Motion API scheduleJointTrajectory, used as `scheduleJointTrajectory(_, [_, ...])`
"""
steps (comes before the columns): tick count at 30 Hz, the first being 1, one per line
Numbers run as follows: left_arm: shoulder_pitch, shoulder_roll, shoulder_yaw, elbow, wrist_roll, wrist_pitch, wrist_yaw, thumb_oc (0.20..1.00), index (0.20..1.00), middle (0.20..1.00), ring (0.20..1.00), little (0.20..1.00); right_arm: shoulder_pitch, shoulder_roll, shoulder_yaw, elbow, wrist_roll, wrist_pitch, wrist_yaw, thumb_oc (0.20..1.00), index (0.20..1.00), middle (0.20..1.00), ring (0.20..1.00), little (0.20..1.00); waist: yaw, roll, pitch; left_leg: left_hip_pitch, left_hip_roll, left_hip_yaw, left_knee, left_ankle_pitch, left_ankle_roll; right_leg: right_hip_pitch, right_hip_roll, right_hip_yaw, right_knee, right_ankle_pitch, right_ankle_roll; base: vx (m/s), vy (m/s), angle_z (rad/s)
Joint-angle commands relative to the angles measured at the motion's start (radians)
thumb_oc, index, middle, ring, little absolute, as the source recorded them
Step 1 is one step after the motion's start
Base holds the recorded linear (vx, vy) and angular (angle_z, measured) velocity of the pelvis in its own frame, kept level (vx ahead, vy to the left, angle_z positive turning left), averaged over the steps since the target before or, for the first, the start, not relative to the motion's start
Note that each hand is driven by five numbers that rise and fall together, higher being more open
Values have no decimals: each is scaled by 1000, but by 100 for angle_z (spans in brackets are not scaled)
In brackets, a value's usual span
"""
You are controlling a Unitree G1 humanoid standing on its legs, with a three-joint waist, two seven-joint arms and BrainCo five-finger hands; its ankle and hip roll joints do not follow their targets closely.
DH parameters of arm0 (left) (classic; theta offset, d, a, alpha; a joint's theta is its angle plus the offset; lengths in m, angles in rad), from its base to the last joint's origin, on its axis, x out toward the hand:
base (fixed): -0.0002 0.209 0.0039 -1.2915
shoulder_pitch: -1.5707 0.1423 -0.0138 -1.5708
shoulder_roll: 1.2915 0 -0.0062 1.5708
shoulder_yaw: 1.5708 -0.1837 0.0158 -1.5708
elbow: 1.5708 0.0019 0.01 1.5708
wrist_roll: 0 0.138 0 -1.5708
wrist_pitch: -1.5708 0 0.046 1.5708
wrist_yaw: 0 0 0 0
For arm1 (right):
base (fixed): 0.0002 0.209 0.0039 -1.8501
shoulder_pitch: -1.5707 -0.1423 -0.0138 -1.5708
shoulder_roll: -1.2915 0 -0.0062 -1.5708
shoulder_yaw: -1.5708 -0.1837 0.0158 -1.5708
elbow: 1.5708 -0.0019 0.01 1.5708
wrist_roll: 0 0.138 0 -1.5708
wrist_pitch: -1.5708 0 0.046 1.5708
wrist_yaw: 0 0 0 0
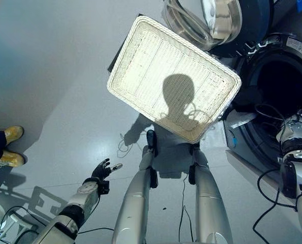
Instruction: Put the clothes into the washing machine.
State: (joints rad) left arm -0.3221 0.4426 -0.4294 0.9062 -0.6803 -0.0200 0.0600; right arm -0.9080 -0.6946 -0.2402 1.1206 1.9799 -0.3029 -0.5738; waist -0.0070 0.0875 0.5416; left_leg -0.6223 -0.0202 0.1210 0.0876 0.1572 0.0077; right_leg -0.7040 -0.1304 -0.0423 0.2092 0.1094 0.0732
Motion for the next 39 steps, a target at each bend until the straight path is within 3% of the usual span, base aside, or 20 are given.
scheduleJointTrajectory(1, [22, -42, 12, 63, 39, -13, 8, 1000, 1000, 1000, 1000, 1000, 64, -177, 25, 42, -89, -24, 4, 1000, 1000, 1000, 1000, 1000, -5, 68, -22, -34, -37, -40, 106, -106, -44, -6, 108, -100, 163, -169, -48, -8, 67, 5])
scheduleJointTrajectory(2, [23, -49, 9, 64, 39, -13, 14, 1000, 1000, 1000, 1000, 1000, 67, -170, 27, 41, -187, -36, -44, 1000, 1000, 1000, 1000, 1000, -5, 72, -22, -33, -38, -39, 103, -104, -43, -6, 108, -100, 162, -168, -48, -17, 66, 4])
scheduleJointTrajectory(6, [26, -55, 12, 69, 34, -14, 14, 1000, 1000, 1000, 1000, 1000, 77, -165, 39, 54, -314, -51, -43, 1000, 1000, 1000, 1000, 1000, -5, 77, -22, -30, -39, -36, 90, -100, -42, -9, 109, -96, 155, -163, -44, -29, 57, 2])
scheduleJointTrajectory(12, [30, -65, 10, 47, 23, -8, 24, 1000, 1000, 1000, 1000, 1000, 103, -125, 73, 2, -444, -57, 72, 1000, 1000, 1000, 1000, 1000, -8, 75, -22, -25, -41, -33, 73, -95, -38, -10, 112, -90, 134, -148, -38, -38, 47, 1])
scheduleJointTrajectory(14, [25, -66, 19, 50, 24, -9, 18, 1000, 1000, 1000, 1000, 1000, 114, -102, 96, -13, -480, 5, 124, 1000, 1000, 1000, 1000, 1000, -9, 71, -22, -20, -40, -30, 61, -91, -37, -7, 114, -88, 124, -142, -37, -67, 53, -1])
scheduleJointTrajectory(19, [18, -71, 35, 61, 27, -15, 2, 1000, 1000, 1000, 1000, 1000, 160, -48, 102, 13, -383, 140, 299, 1000, 1000, 1000, 1000, 1000, -11, 66, -22, -4, -41, -29, 41, -86, -34, 5, 116, -85, 108, -133, -34, -58, 35, -1])
scheduleJointTrajectory(24, [11, -90, 54, 74, 30, -37, -4, 1000, 1000, 1000, 1000, 1000, 191, 32, 135, 31, -450, 285, 437, 1000, 1000, 1000, 1000, 1000, -8, 63, -22, 23, -42, -26, 17, -81, -31, 26, 114, -85, 86, -121, -28, -74, 38, -1])
scheduleJointTrajectory(32, [6, -102, 90, 92, 45, -37, -7, 1000, 1000, 1000, 1000, 1000, 265, 128, 163, 44, -496, 320, 541, 1000, 1000, 1000, 1000, 1000, -7, 46, -22, 82, -41, -22, -18, -77, -28, 84, 109, -90, 52, -109, -18, -79, 38, 2])
scheduleJointTrajectory(39, [1, -115, 125, 134, 47, -36, -20, 1000, 1000, 1000, 1000, 1000, 304, 189, 169, 53, -535, 339, 554, 1000, 1000, 1000, 1000, 1000, -10, 29, -22, 158, -39, -13, -47, -81, -25, 158, 101, -93, 3, -89, -5, -76, 61, 1])
